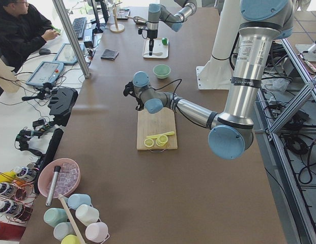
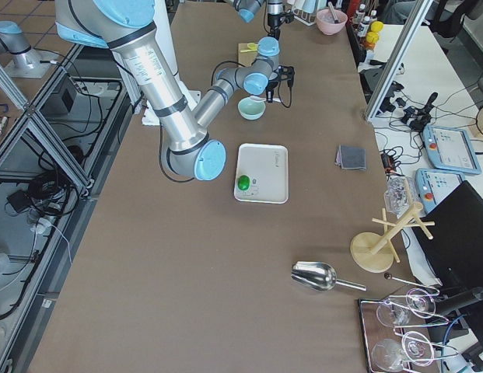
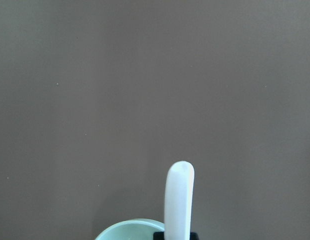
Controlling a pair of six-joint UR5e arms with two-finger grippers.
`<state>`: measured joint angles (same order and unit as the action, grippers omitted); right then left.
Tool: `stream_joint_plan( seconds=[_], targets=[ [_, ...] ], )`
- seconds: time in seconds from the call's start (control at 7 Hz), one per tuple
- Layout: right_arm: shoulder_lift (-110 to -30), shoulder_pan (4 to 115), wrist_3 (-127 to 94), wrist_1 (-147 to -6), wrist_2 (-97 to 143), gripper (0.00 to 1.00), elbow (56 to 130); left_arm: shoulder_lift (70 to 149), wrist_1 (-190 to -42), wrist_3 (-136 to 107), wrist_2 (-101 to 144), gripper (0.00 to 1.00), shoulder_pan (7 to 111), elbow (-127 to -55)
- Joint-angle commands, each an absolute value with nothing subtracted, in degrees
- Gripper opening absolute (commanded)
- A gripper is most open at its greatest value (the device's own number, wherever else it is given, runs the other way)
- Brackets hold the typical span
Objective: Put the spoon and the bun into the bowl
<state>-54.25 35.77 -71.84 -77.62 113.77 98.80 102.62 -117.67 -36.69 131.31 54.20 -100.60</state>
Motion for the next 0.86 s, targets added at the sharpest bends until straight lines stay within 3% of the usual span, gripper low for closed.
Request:
stream_joint_plan(
  seconds=[0.0, 0.71],
  targets=[
    [-54.1, 31.2, -74.2, -77.4, 108.0, 0.0, 98.7, 109.1, -108.2, -38.4, 131.6, 0.0, 54.4, -103.1],
    [-50.1, 25.9, -78.1, -75.0, 99.1, 0.0, 94.7, 110.7, -107.9, -38.7, 131.3, 0.0, 54.4, -100.8]
  ],
)
